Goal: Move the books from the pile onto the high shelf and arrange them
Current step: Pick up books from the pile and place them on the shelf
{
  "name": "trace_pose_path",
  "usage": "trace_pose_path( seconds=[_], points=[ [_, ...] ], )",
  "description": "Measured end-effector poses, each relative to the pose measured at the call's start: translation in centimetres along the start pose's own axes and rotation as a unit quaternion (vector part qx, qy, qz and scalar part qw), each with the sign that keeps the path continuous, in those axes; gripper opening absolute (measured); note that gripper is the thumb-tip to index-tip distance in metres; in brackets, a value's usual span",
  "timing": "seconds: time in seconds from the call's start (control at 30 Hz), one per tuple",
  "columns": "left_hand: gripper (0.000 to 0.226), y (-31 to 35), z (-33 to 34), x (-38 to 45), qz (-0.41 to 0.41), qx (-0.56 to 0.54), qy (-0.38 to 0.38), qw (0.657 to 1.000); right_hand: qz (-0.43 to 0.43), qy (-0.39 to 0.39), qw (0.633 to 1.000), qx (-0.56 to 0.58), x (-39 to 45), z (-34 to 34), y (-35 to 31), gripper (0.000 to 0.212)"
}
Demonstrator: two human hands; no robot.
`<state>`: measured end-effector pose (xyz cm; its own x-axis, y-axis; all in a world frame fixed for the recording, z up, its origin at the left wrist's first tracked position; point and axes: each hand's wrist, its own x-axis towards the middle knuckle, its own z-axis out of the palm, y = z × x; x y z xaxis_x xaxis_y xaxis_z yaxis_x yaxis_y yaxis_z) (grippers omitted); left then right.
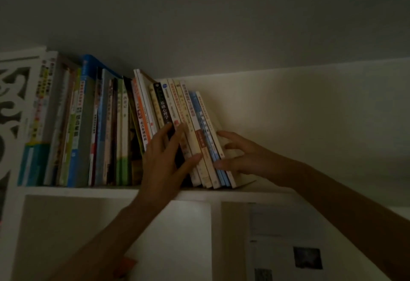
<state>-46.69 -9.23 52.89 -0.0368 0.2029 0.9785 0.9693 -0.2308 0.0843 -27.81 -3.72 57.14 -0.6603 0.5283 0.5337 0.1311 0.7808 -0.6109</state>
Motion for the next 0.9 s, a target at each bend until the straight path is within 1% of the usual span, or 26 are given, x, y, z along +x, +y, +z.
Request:
trace_pose_path(
  seconds=[0.1, 0.17, 0.27, 0.33, 0.43, 0.5, 0.53, 0.57, 0.6, 0.67, 0.7, 0.77, 0.8, 0.87, 0.9],
  points=[
    [0.093, -1.0, -0.7, 1.2, 0.004, 0.074, -0.069, 0.995, -0.046, 0.01, 0.999, -0.009, 0.5, 0.4, 0.1, 0.08],
    [0.094, -0.9, -0.4, 1.8, -0.012, 0.112, -0.096, 0.989, -0.061, 0.008, 0.998, 0.001, 0.8, 0.7, 0.3, 0.083],
    [0.1, -0.8, 0.2, 2.1, -0.036, 0.104, -0.108, 0.988, -0.068, 0.013, 0.998, 0.01, 1.7, 1.2, 0.8, 0.089],
    [0.102, -1.2, 0.4, 2.1, -0.024, 0.1, -0.098, 0.99, -0.062, 0.014, 0.998, 0.007, 2.1, 1.2, 1.1, 0.093],
    [0.102, -1.7, 0.4, 1.5, 0.008, 0.11, -0.098, 0.989, -0.047, -0.015, 0.999, -0.015, 1.8, 1.2, 0.6, 0.098],
    [0.098, -1.2, 0.1, 1.3, -0.003, 0.109, -0.1, 0.989, -0.055, -0.028, 0.997, -0.05, 0.9, 1.4, -0.2, 0.093],
    [0.095, -0.5, -0.1, 0.9, -0.011, 0.102, -0.097, 0.99, -0.056, -0.015, 0.995, -0.087, 0.2, 1.7, -0.5, 0.087],
    [0.089, 0.5, -0.4, 0.3, -0.01, 0.073, -0.083, 0.994, -0.057, 0.017, 0.989, -0.132, -0.7, 2.0, -0.9, 0.079],
    [0.079, 1.5, -0.9, -0.7, 0.002, 0.023, -0.056, 0.998, -0.065, 0.065, 0.981, -0.174, -1.9, 2.2, -1.0, 0.071],
    [0.053, 4.1, -1.7, -3.8, 0.032, -0.089, -0.016, 0.995, -0.091, 0.17, 0.961, -0.198, -5.0, 2.5, -0.8, 0.058],
    [0.042, 5.3, -2.0, -5.9, 0.04, -0.124, -0.022, 0.991, -0.106, 0.207, 0.953, -0.194, -7.0, 2.7, -0.5, 0.052],
    [0.027, 7.4, -2.1, -10.3, 0.038, -0.176, -0.07, 0.981, -0.125, 0.247, 0.942, -0.188, -11.7, 3.1, 0.8, 0.035],
    [0.023, 8.1, -1.8, -12.4, 0.023, -0.212, -0.102, 0.972, -0.118, 0.259, 0.941, -0.185, -14.0, 3.4, 1.9, 0.027],
    [0.02, 9.2, -0.3, -17.0, -0.016, -0.275, -0.168, 0.946, -0.067, 0.262, 0.947, -0.174, -18.4, 4.5, 4.9, 0.016],
    [0.02, 9.7, 0.8, -19.6, -0.031, -0.293, -0.203, 0.934, -0.028, 0.25, 0.953, -0.17, -20.5, 5.2, 7.0, 0.014]
  ],
)
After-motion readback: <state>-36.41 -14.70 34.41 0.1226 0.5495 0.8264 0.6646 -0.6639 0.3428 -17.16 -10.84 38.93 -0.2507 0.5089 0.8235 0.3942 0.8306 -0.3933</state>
